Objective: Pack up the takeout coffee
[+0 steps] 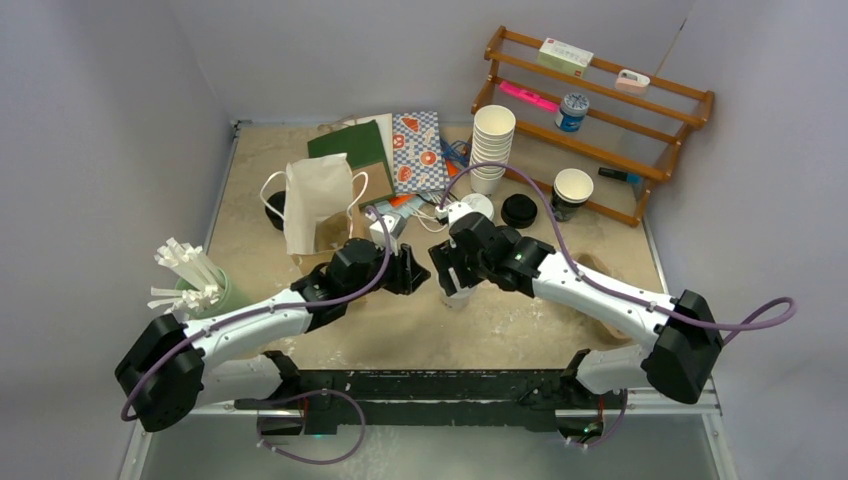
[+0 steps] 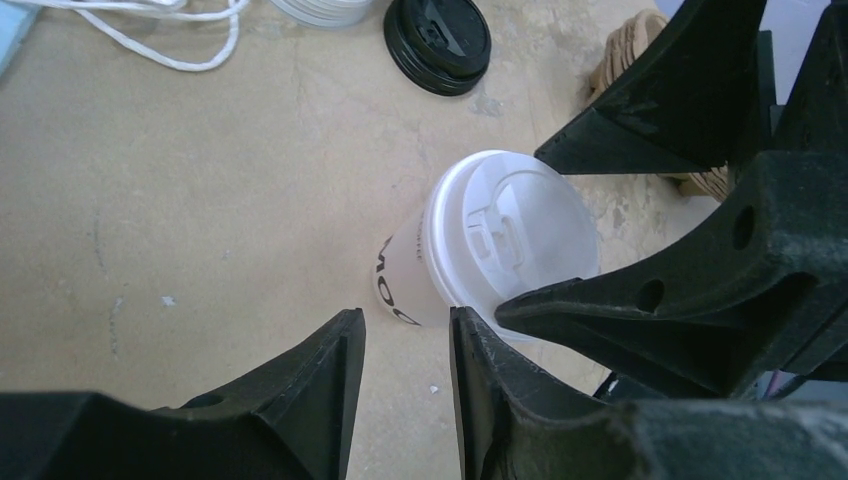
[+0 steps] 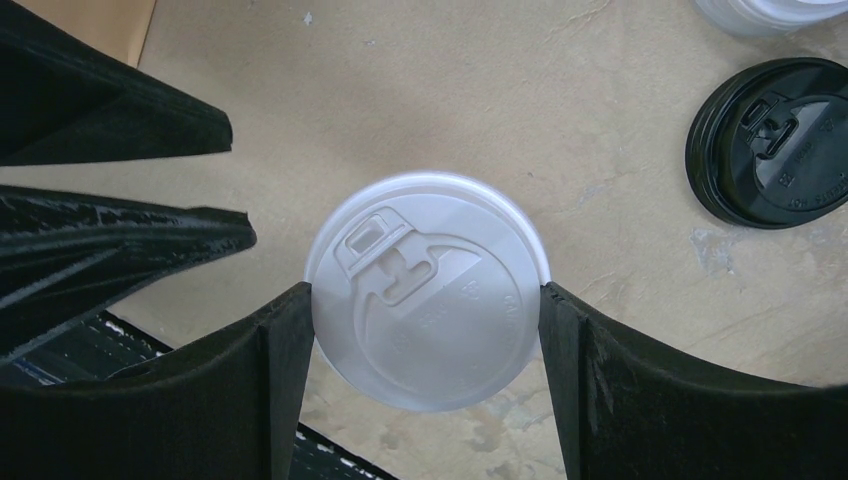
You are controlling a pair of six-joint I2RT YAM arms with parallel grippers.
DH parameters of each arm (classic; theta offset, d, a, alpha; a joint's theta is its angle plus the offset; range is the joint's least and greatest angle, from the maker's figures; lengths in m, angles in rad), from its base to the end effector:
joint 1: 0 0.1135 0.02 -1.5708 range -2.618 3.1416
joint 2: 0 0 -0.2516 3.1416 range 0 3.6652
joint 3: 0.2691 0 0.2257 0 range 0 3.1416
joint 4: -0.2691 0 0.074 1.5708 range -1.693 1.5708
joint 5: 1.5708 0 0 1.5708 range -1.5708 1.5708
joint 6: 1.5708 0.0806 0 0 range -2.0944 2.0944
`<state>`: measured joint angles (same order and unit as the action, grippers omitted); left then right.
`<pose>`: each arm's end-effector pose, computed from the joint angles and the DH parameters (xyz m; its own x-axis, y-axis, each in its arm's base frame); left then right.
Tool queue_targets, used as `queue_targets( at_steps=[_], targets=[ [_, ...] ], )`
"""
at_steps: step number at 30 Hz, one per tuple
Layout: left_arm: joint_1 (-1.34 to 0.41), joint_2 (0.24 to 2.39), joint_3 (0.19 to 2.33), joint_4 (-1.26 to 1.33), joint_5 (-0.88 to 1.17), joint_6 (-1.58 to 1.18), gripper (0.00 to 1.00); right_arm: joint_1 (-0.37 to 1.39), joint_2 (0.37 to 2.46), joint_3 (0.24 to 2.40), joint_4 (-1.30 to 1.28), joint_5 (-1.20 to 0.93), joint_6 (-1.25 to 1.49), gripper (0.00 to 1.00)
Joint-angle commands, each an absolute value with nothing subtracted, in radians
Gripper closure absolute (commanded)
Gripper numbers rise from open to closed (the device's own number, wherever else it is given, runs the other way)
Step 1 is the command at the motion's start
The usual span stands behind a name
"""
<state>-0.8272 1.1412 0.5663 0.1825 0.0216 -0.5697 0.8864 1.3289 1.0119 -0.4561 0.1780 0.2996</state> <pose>0.1837 -0.2023 0.2152 -0.6222 -0.1201 -0.7736 0.4914 0.7093 -0.5053 0.1975 0.2195 0.2399 -0.6233 -0.3044 -0.7204 -0.5217 0.8480 0.0931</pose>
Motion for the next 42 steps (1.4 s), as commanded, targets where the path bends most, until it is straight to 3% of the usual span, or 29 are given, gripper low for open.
queue_targets(
  at_steps=[1,42],
  targets=[
    [-0.823,1.158,0.56,0.259,0.106,-0.592,0.61,0.896,1.352,0.972,-0.465,0.191,0.325,0.34],
    [-0.811,1.305,0.615,0.255,0.154,-0.577,0.64,0.93,1.317,0.877,-0.494,0.152,0.36,0.39]
  ],
)
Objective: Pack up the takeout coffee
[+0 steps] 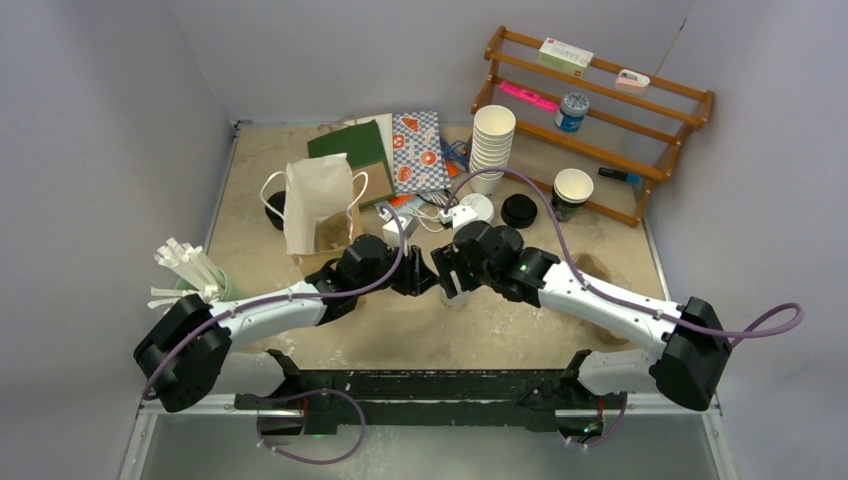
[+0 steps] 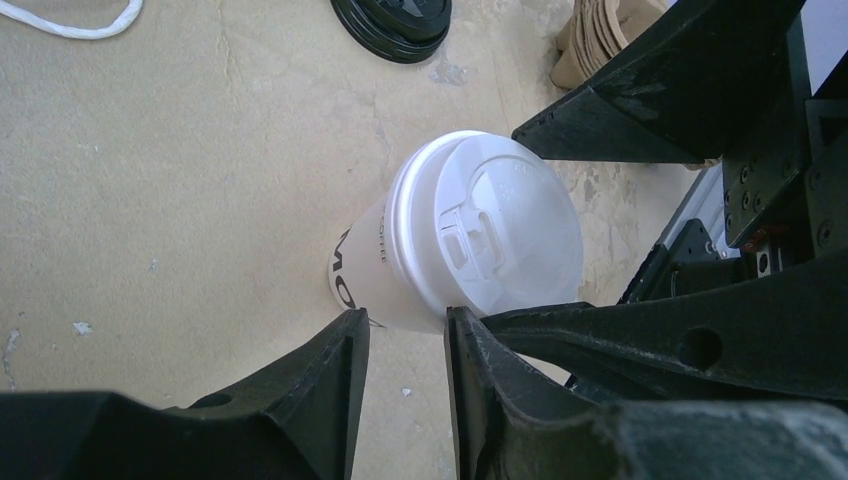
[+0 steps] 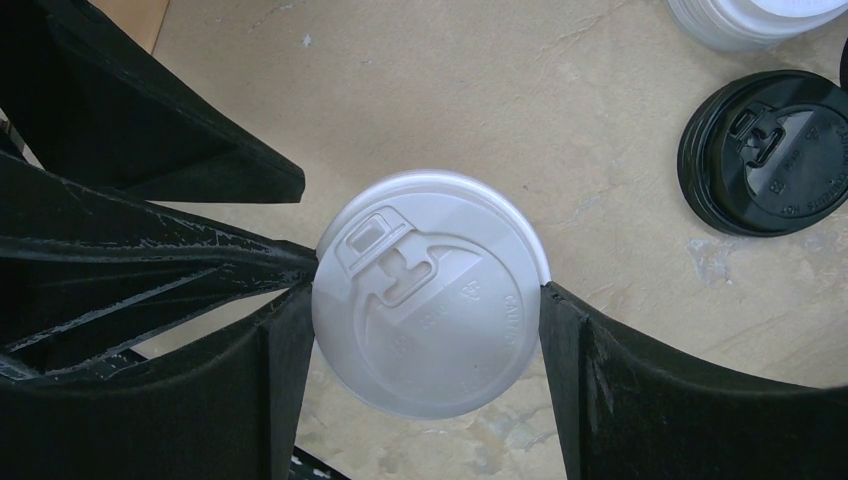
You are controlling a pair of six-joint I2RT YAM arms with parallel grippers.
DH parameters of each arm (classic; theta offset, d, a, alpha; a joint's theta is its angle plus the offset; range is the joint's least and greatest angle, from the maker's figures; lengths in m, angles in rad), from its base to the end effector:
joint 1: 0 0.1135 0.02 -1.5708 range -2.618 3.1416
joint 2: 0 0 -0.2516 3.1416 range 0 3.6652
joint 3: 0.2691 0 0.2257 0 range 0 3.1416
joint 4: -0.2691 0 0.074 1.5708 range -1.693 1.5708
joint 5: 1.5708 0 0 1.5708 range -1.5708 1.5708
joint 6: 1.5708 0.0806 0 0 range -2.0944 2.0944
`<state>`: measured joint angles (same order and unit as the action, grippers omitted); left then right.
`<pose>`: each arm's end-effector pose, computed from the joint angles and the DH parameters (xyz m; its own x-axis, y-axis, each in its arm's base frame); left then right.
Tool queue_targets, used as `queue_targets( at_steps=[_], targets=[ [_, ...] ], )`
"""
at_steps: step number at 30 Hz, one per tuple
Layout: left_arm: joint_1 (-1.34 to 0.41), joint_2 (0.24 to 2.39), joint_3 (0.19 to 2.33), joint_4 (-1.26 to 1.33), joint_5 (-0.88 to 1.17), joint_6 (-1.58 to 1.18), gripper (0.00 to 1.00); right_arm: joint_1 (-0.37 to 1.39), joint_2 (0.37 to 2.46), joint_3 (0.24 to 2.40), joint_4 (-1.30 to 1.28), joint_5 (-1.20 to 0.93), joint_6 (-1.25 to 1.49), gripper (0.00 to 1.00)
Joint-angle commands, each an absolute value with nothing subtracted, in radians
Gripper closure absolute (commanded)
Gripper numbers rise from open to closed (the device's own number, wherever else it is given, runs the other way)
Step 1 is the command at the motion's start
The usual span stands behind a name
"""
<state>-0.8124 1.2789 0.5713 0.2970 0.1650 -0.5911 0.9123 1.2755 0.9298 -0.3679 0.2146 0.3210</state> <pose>0.1917 -0.2216 0.1974 -0.6847 -0.0765 -0.7248 0.5276 0.6340 -0.5654 0.1894 0.2167 0.2370 -0.5928 -0.2624 -0.7614 -0.5134 0.8515 0.1063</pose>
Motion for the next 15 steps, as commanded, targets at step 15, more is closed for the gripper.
queue_targets(
  at_steps=[15],
  targets=[
    [-0.813,1.313,0.639,0.173,0.143,-0.546,0.65,0.942,1.324,0.838,-0.467,0.078,0.388,0.41]
  ],
)
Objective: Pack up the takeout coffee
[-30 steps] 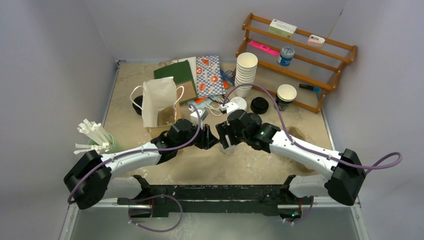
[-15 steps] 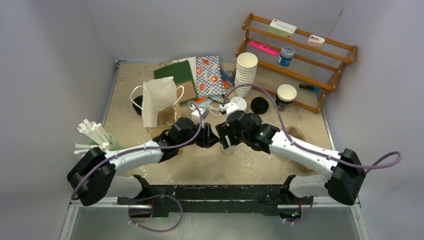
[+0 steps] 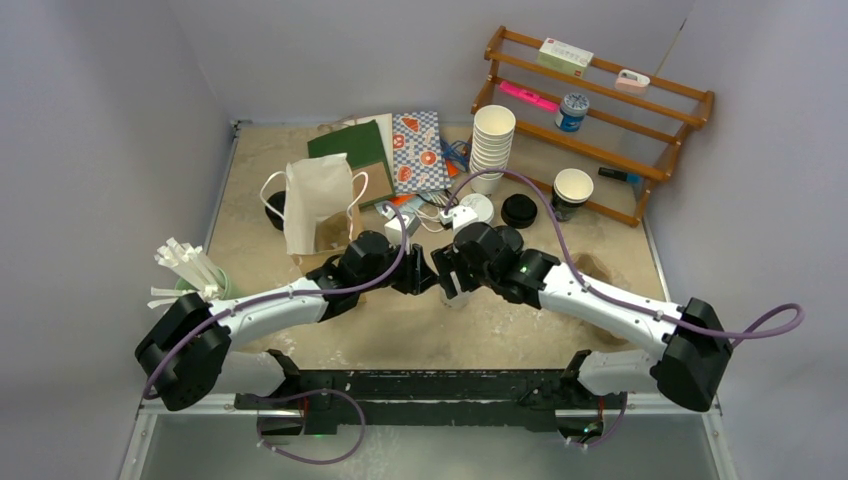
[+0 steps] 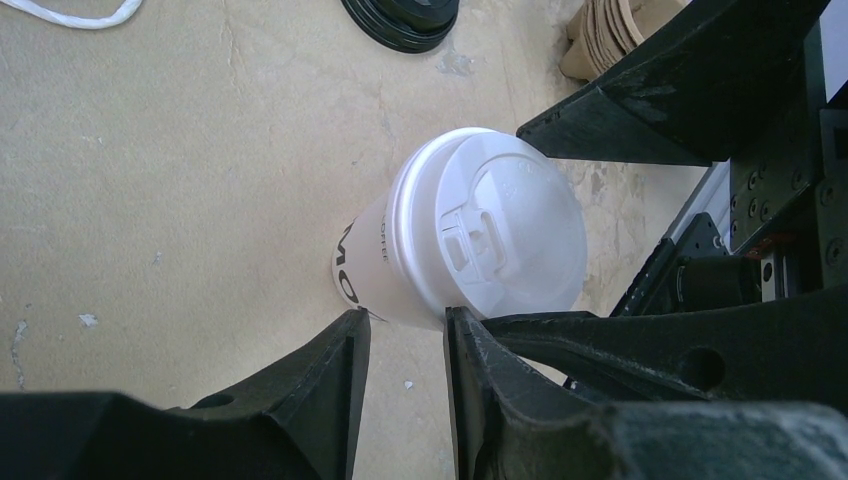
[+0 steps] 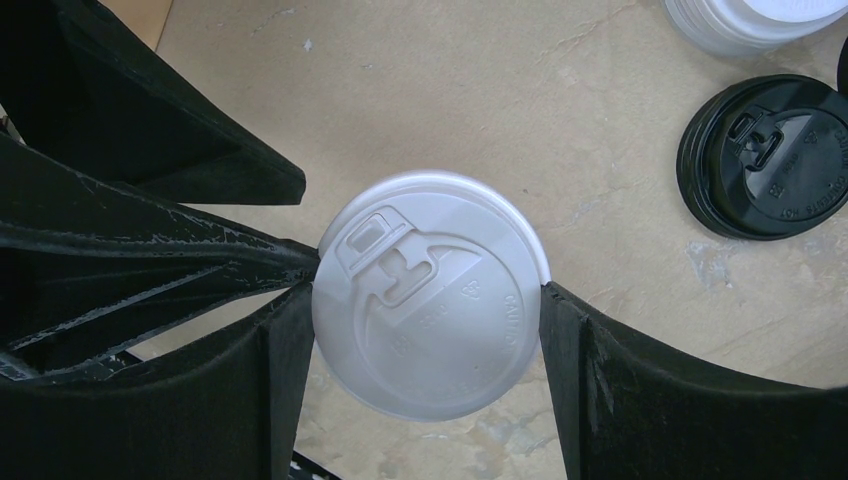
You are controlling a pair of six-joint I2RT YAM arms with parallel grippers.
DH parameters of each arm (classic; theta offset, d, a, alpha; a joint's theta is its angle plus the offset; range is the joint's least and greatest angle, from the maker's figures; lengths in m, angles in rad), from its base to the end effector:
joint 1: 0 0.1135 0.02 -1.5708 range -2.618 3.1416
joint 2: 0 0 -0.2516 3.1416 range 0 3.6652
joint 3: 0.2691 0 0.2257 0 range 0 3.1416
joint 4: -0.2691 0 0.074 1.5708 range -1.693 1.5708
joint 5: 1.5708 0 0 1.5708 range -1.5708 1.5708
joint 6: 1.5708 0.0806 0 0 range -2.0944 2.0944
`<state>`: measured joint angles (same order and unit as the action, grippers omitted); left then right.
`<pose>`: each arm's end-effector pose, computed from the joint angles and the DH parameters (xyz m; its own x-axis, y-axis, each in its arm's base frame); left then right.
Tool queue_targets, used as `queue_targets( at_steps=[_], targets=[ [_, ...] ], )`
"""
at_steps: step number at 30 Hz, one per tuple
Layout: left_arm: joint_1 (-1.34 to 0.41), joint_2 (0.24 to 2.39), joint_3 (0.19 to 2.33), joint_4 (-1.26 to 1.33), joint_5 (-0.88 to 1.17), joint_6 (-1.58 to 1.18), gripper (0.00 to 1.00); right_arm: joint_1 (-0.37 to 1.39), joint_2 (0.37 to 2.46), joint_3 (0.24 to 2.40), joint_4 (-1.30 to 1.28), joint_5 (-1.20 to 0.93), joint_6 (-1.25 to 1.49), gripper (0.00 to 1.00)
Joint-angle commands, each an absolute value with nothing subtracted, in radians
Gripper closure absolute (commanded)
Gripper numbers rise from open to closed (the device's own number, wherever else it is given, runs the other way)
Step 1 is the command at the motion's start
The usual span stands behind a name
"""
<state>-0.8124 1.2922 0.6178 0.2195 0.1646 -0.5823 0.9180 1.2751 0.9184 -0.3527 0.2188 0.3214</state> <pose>0.1941 -0.2241 0.1990 -0.7019 -0.0480 -0.7107 0.5165 0.6528 -0.5541 0.1884 0.2176 0.2350 -0.5888 -0.2623 -0.7646 -0.5158 0.8502 0.1055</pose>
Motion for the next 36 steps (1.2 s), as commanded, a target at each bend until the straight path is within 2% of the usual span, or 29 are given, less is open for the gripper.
queue_targets(
  at_steps=[1,17,26,27,32,36],
  targets=[
    [-0.814,1.31,0.641,0.169,0.142,-0.546,0.65,0.943,1.32,0.831,-0.462,0.069,0.396,0.41],
    [-0.813,1.293,0.646,0.153,0.146,-0.543,0.65,0.982,1.333,0.741,-0.386,0.035,0.48,0.44],
    [-0.815,1.301,0.64,0.17,0.154,-0.547,0.65,1.014,1.324,0.816,-0.45,0.092,0.484,0.44],
    [-0.815,1.302,0.64,0.171,0.155,-0.547,0.65,1.014,1.319,0.825,-0.456,0.098,0.486,0.43],
    [-0.815,1.304,0.655,0.173,0.152,-0.542,0.65,1.014,1.287,0.877,-0.479,0.145,0.497,0.23],
    [-0.814,1.305,0.682,0.153,0.146,-0.529,0.65,1.014,1.279,0.957,-0.524,0.196,0.505,0.13]
  ],
)
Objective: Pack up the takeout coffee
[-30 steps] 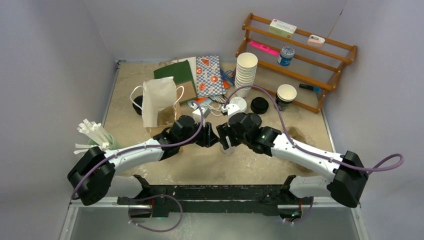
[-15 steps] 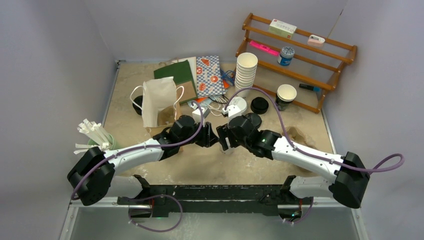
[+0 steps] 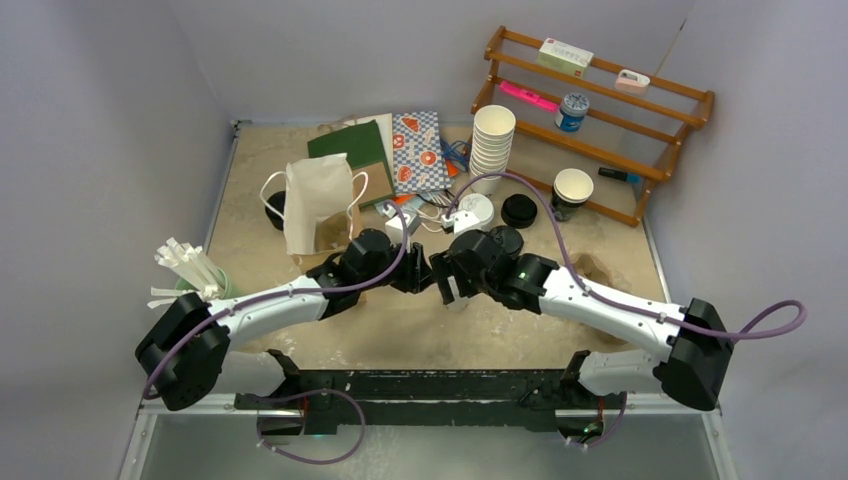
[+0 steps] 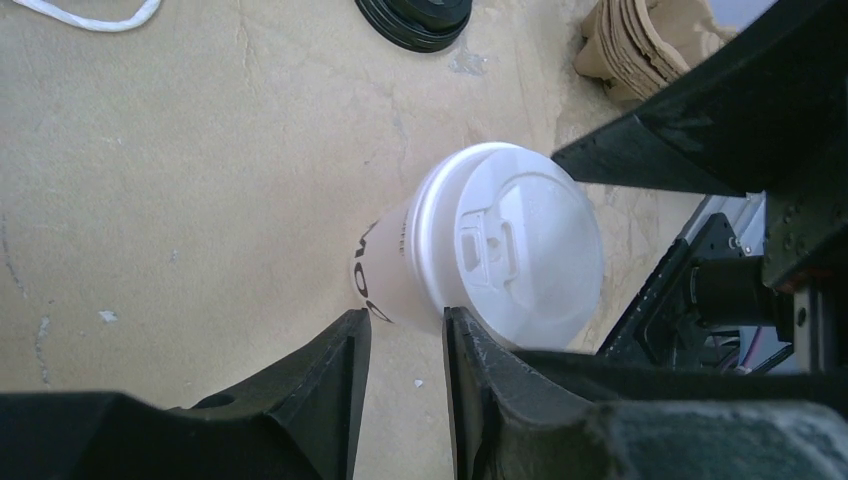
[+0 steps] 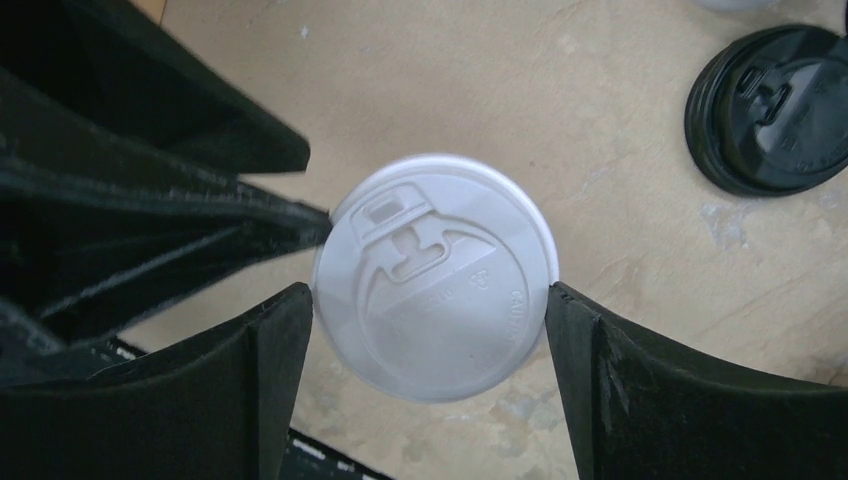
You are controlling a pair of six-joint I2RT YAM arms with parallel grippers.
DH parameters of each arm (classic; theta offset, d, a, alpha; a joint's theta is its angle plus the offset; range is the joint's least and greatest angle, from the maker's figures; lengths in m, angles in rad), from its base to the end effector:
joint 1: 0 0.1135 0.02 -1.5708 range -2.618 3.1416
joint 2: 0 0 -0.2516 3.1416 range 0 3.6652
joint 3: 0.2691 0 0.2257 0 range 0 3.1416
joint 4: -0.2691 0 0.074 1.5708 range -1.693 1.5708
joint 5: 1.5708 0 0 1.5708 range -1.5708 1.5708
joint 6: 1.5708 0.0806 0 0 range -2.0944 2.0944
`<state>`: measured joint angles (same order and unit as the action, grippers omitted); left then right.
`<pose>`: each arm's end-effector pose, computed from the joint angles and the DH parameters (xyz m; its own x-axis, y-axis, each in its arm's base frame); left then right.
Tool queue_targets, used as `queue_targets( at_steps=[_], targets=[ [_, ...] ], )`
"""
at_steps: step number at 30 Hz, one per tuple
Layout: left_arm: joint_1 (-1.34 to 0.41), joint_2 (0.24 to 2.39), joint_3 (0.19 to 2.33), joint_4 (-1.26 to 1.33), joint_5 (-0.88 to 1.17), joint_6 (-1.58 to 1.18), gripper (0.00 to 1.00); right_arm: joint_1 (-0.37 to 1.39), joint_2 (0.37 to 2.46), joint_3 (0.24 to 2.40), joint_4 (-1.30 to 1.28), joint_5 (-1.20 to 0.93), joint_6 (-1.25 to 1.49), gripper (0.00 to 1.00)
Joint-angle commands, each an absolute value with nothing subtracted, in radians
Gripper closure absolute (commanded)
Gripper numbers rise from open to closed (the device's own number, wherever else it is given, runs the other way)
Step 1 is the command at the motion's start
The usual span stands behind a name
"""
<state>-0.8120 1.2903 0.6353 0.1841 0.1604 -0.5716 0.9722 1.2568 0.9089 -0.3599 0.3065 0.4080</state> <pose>0.1945 -0.2239 0.2006 -0.7030 -0.0347 -0.7103 0.5160 0.6625 -0.5430 0.1789 0.2192 0.2370 -0.5975 -0.2047 -0.7753 -0.4590 0.8801 0.1214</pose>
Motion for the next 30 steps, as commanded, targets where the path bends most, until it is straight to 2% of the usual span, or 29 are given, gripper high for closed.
queue_targets(
  at_steps=[1,4,11,25,30],
  targets=[
    [-0.815,1.301,0.688,0.148,0.143,-0.528,0.65,1.014,1.275,0.977,-0.534,0.197,0.5,0.11],
    [-0.814,1.284,0.701,0.13,0.134,-0.521,0.65,1.014,1.271,1.024,-0.542,0.23,0.475,0.03],
    [-0.813,1.247,0.747,0.081,0.108,-0.502,0.62,1.014,1.315,1.114,-0.599,0.276,0.439,0.02],
    [-0.813,1.229,0.779,0.061,0.101,-0.486,0.62,0.996,1.298,1.123,-0.638,0.294,0.403,0.02],
    [-0.809,1.2,0.793,0.019,0.054,-0.459,0.62,0.99,1.326,1.161,-0.653,0.352,0.474,0.02]
  ],
)
